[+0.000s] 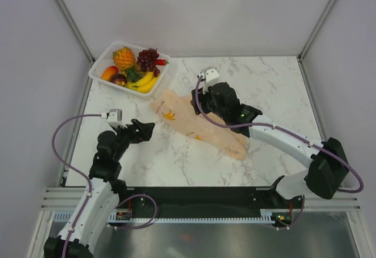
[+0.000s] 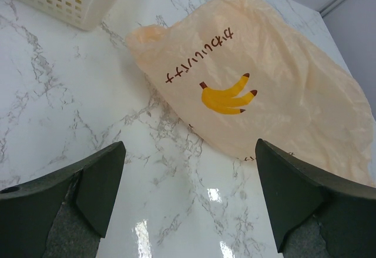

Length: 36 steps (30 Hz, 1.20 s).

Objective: Place the fake fruits into the plastic bag and tie a complex knot
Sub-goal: Open the plastic bag at the center of the board.

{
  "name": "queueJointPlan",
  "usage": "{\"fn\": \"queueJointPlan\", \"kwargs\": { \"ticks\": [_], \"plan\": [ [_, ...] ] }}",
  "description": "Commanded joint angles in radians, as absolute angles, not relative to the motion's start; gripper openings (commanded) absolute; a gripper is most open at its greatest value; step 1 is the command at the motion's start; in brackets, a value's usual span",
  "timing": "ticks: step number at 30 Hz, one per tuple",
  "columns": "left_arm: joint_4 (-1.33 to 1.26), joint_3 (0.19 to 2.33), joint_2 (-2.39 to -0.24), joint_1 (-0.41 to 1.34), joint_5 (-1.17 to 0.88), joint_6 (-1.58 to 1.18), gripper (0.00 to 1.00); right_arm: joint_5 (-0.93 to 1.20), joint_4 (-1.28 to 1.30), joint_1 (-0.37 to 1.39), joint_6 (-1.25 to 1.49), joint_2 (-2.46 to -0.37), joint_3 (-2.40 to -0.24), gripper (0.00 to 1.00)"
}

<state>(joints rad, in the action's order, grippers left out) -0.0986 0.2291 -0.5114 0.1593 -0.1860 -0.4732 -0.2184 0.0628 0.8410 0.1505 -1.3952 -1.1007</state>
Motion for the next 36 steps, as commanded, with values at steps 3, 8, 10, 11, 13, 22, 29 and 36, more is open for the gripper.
{"fn": "queueJointPlan", "kwargs": {
  "ticks": [3, 8, 10, 11, 13, 22, 29, 36],
  "plan": [
    [-0.095, 0.262, -0.514, 0.160, -0.181, -0.463, 1.00, 0.042, 0.106, 0.770, 0.224, -1.549, -1.175, 0.45],
    [-0.094, 0.262, -0.512, 0.160, -0.173, -0.466, 1.00, 0.158, 0.097, 0.926, 0.186, -1.631, -1.187, 0.17],
    [-0.092, 0.262, -0.514, 0.158, -0.170, -0.466, 1.00, 0.133, 0.100, 0.986, 0.173, -1.661, -1.186, 0.17],
    [-0.092, 0.264, -0.515, 0.160, -0.172, -0.465, 1.00, 0.150, 0.100, 1.024, 0.176, -1.673, -1.181, 0.17],
    [-0.091, 0.264, -0.517, 0.160, -0.169, -0.468, 1.00, 0.242, 0.086, 1.049, 0.181, -1.695, -1.167, 0.15],
    [-0.092, 0.265, -0.531, 0.160, -0.181, -0.472, 1.00, 0.238, 0.027, 1.052, 0.181, -1.543, -1.097, 0.26],
    [-0.087, 0.285, -0.597, 0.160, -0.167, -0.474, 1.00, 0.137, 0.084, 0.936, 0.161, -1.503, -1.153, 0.60],
    [-0.081, 0.284, -0.589, 0.160, -0.158, -0.472, 1.00, 0.008, 0.112, 0.827, 0.028, -1.540, -1.190, 0.93]
  ]
}}
